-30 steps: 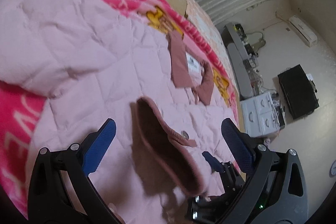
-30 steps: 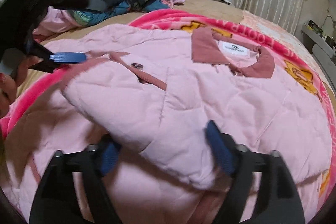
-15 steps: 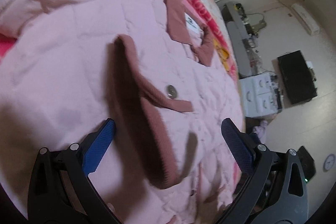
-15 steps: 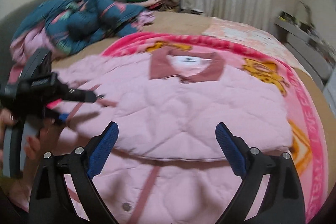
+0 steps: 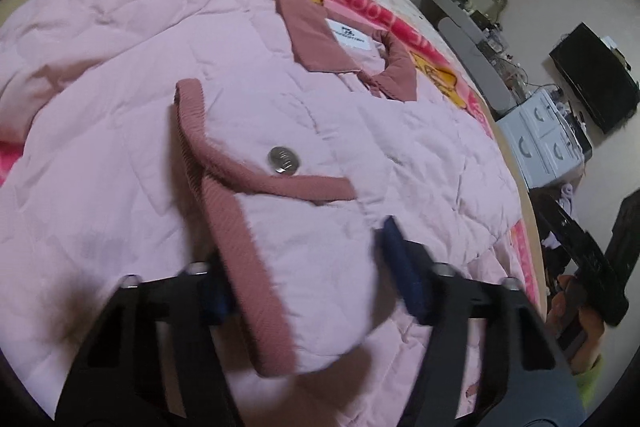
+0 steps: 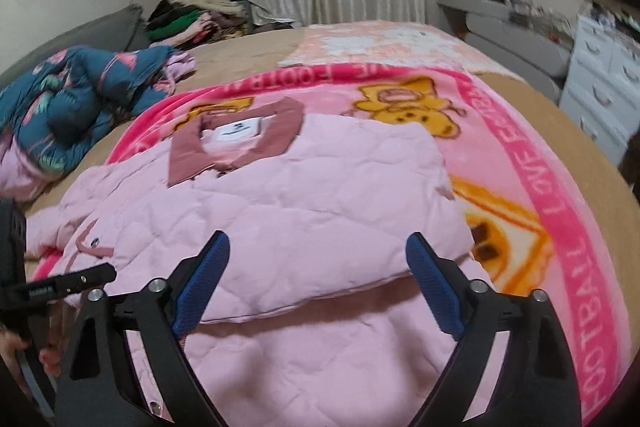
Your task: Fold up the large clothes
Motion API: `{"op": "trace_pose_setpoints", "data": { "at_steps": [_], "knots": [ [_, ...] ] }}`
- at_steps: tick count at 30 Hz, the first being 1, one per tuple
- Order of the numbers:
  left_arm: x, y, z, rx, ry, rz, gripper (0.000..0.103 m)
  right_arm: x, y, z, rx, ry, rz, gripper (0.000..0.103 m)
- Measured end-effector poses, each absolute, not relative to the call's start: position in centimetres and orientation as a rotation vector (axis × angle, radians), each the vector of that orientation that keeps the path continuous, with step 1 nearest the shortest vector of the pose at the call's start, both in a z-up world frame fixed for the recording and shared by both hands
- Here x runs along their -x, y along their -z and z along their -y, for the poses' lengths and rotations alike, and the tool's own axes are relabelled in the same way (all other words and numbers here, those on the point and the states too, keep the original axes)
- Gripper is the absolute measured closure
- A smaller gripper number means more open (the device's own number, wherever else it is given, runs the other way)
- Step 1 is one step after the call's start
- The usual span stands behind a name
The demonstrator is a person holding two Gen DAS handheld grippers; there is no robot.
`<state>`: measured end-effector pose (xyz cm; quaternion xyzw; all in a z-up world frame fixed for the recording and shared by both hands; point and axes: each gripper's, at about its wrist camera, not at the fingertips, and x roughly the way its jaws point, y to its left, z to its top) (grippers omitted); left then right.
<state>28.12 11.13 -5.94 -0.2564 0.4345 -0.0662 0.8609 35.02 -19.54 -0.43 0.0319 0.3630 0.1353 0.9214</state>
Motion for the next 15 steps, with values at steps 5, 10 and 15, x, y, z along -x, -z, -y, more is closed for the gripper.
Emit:
{"op": "trace_pose_setpoints", "data": {
  "at_steps": [5,10,15],
  "knots": [
    [-28.6,3.2,-11.2,0.438,0.134,-0.829,0.091,-35.8,0.4,21.5,-0.11,-0.241,-0.749,0.025],
    [-29.1,-1.1,-12.3,0.319,0.087,-0.687,0.096,-36.4,-0.5,22.7,-0.122,-0.231,-0.724,0.027],
    [-30.0,-2.1,-13.4,0.289,0.078,-0.661,0.096,-37.7,-1.3,22.6,-0.092,-0.234,-0.697,0.027]
  ]
}}
